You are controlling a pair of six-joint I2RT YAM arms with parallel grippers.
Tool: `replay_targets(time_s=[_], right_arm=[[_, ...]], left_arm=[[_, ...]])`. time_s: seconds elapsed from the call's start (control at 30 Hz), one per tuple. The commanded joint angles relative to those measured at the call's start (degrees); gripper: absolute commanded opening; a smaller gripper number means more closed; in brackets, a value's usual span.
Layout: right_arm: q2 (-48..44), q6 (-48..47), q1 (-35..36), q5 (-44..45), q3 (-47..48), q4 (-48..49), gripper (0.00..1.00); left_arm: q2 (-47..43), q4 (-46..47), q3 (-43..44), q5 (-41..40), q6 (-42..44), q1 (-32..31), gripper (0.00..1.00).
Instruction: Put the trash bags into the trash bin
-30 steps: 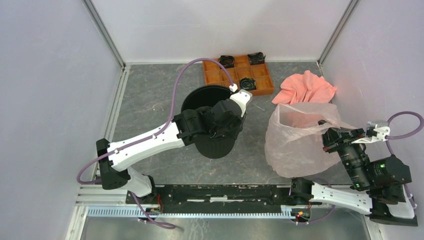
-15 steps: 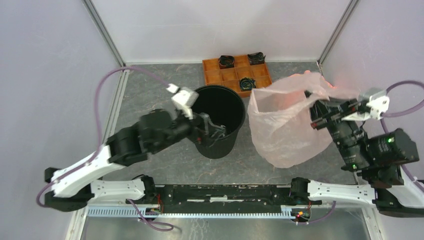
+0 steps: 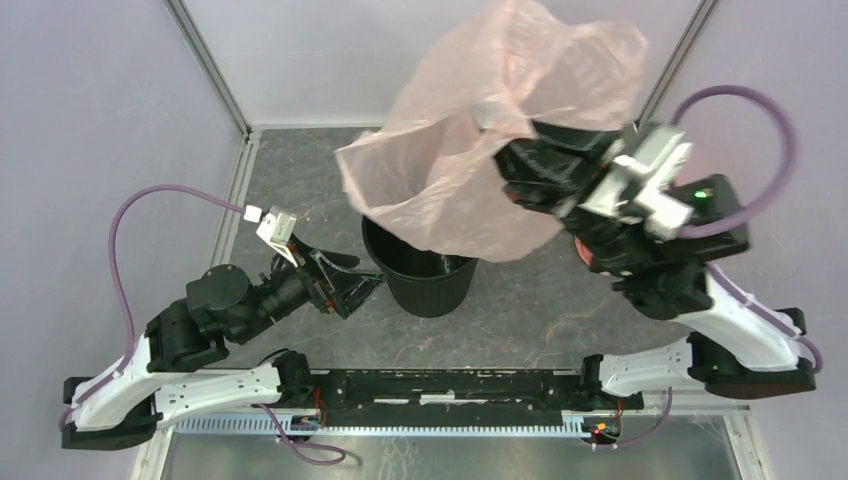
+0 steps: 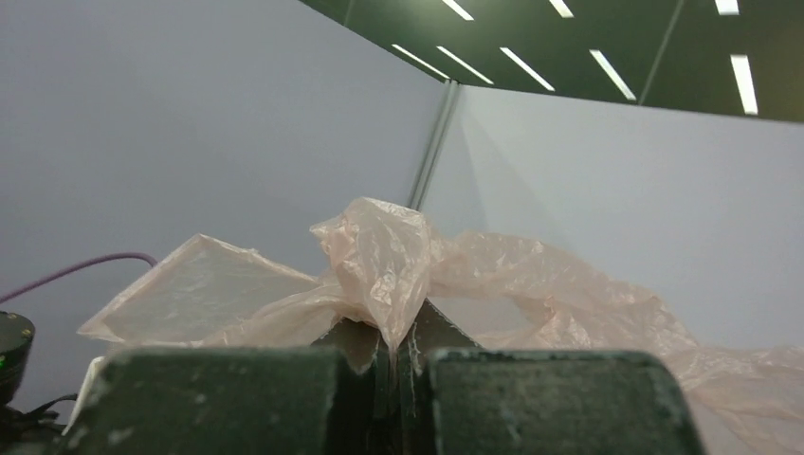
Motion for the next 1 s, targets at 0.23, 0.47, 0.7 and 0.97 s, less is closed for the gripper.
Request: replay_targets(time_s=[0.23, 0.47, 0.7, 0.97], right_arm=[[-10.24, -9.65, -5.02, -9.48, -26.32, 5.73, 0.0], [-28.71, 0.86, -5.82, -2.16, -48.15, 10.43, 0.0], [-30.12, 0.95, -5.83, 1.74, -50.66, 7.2, 0.0], [-34.74, 2.48, -5.84, 1.07, -53.17, 3.05, 0.0]], left_arm=[[-6.05, -4.4, -6.42, -1.94, -8.32, -0.23, 1.0], [-6.31, -15.27, -3.61, -10.67, -14.03, -0.23, 0.98], [6.85, -21.38, 6.78, -20.15, -12.98, -0.21, 0.95], [27.44, -31.0, 36.27, -33.88, -1.01, -0.07, 0.85]])
